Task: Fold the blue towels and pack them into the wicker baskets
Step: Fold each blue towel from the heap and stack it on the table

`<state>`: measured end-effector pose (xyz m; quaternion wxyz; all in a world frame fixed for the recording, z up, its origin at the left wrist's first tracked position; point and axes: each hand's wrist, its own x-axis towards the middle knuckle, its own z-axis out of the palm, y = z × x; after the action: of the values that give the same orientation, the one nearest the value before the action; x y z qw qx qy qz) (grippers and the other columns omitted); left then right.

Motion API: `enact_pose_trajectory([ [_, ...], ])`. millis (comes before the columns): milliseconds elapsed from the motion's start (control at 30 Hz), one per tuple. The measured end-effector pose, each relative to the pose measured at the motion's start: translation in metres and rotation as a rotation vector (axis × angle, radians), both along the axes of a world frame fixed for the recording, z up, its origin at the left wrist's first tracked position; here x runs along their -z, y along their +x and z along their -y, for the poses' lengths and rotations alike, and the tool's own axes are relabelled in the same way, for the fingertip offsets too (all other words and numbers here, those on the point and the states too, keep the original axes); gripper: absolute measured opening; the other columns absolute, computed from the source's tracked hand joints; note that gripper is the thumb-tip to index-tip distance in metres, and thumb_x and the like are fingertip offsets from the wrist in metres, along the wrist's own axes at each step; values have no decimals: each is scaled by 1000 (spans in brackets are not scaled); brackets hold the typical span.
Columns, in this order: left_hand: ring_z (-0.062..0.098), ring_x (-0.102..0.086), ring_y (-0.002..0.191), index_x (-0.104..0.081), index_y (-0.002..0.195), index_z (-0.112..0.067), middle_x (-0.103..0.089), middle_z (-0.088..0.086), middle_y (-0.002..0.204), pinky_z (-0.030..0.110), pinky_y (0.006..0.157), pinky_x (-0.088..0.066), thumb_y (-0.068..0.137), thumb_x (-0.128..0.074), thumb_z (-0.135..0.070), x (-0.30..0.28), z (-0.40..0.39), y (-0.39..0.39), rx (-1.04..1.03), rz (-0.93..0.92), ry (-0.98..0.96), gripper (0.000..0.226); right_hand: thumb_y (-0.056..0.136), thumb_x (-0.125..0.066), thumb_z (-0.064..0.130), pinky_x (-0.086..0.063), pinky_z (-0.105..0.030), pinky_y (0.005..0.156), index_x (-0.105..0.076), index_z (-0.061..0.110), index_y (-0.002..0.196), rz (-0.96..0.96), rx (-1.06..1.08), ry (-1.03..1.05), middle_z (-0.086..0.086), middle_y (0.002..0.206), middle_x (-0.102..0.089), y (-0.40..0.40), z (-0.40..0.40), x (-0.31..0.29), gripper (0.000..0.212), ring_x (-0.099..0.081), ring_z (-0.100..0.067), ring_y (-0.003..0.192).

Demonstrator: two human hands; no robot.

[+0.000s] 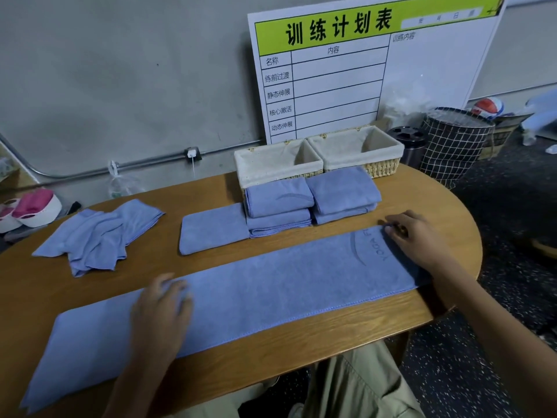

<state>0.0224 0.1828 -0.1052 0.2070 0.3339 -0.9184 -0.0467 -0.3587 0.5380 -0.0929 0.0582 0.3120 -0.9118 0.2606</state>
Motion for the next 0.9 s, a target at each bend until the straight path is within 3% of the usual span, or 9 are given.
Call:
enact_pose_trajectory([
  [133,12,-53,93,-69,97,-27,-54,-12,103,38,82,-49,95,-41,-44,-17,-98,-86,410,-72,27,33,89,-72,38,-51,-41,83,-72,23,107,119,-22,35,-2,102,-56,-14,9,-8,23,-60,-23,90],
  [267,16,-52,97,-68,98,-28,-53,-9,102,36,82,-37,92,-50,-51,-23,-183,-163,742,-11,11,30,86,-76,36,-46,-35,78,-71,24,89,215,-84,17,-2,96,-57,-23,13,-14,14,-56,-18,87],
  [400,19,-51,99,-67,101,-27,-53,-5,103,40,81,-38,84,-60,-63,-18,-224,-215,817,50,-1,40,90,-74,26,-41,-27,69,-69,16,80,332,-172,-135,8,81,-65,-27,7,-16,15,-58,-1,72],
  [500,21,-53,99,-61,99,-27,-54,-4,103,42,80,-40,80,-60,-69,-17,-234,-231,802,81,-30,46,94,-68,20,-43,-26,73,-65,8,86,437,-214,-230,5,83,-64,-28,2,-19,15,-55,1,71],
  [700,26,-59,86,-62,97,-14,-58,7,95,37,65,-45,85,-62,-47,-32,-244,-236,875,167,-230,35,95,-68,19,-47,-31,78,-62,9,98,524,-240,-275,-10,97,-67,-36,1,-18,13,-59,-12,83],
  [800,27,-62,82,-61,95,-12,-60,9,92,34,57,-36,85,-62,-27,-43,-247,-238,910,217,-290,18,95,-67,17,-46,-20,71,-60,6,104,542,-221,-338,1,91,-66,-36,3,-20,16,-59,0,75],
  [900,31,-64,86,-60,107,-9,-62,12,99,35,60,-34,84,-61,-15,-51,-240,-240,936,249,-315,23,96,-66,14,-45,-16,67,-59,4,105,553,-210,-363,9,87,-66,-38,3,-20,16,-57,2,70],
])
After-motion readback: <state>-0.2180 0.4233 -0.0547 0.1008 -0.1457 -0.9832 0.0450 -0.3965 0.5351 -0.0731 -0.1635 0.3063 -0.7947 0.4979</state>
